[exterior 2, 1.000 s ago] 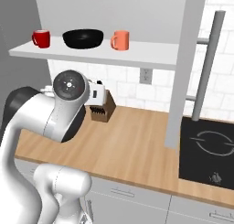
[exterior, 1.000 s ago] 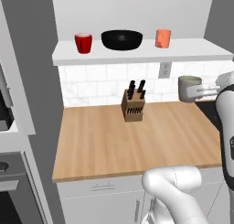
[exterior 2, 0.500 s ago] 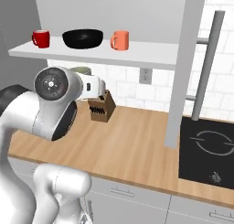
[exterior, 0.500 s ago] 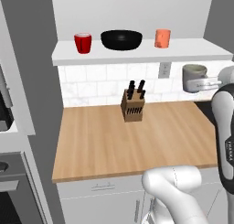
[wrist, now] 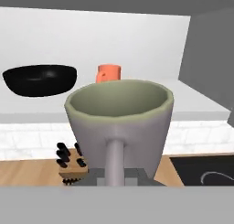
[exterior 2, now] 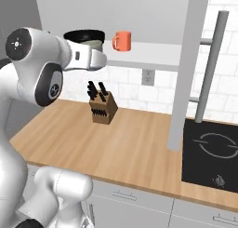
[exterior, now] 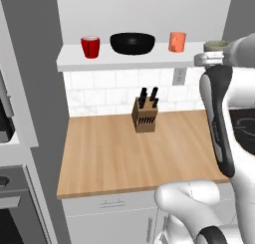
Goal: Gather all objects into one cabinet and sort the glasses and bowls to opposite sides.
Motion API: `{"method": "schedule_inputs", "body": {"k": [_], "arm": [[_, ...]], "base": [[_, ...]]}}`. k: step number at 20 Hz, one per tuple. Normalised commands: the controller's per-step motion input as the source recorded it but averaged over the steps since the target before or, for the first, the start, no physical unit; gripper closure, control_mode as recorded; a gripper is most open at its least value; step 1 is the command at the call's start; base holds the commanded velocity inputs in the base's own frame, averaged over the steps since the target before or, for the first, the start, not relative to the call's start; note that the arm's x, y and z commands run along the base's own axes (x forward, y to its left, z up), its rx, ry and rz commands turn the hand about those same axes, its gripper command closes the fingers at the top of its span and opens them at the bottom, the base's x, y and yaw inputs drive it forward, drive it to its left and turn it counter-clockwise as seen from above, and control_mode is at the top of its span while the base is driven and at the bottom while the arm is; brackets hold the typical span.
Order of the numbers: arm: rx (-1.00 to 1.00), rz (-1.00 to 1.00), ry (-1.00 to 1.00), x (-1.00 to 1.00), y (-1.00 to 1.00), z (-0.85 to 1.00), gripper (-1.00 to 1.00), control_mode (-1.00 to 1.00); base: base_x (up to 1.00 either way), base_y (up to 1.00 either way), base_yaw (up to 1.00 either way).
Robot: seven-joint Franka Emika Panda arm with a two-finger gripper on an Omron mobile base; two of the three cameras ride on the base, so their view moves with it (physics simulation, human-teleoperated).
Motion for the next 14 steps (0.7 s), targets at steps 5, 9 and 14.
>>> {"method": "schedule_inputs", "body": {"k": [5,9,14], "arm": [[0.02,-0.19,0.0,0.72,-0.52,0.11,1.0,-1.0],[0.06,-0.17,0.0,0.62,-0.68,0.0,1.0,-1.0],[0.08,-0.14,0.0,0.8,-0.5,-0.03,1.0,-1.0]], "base": [[0.0,0.0,0.0],[0.0,0.0,0.0],[0.0,0.0,0.0]]}}
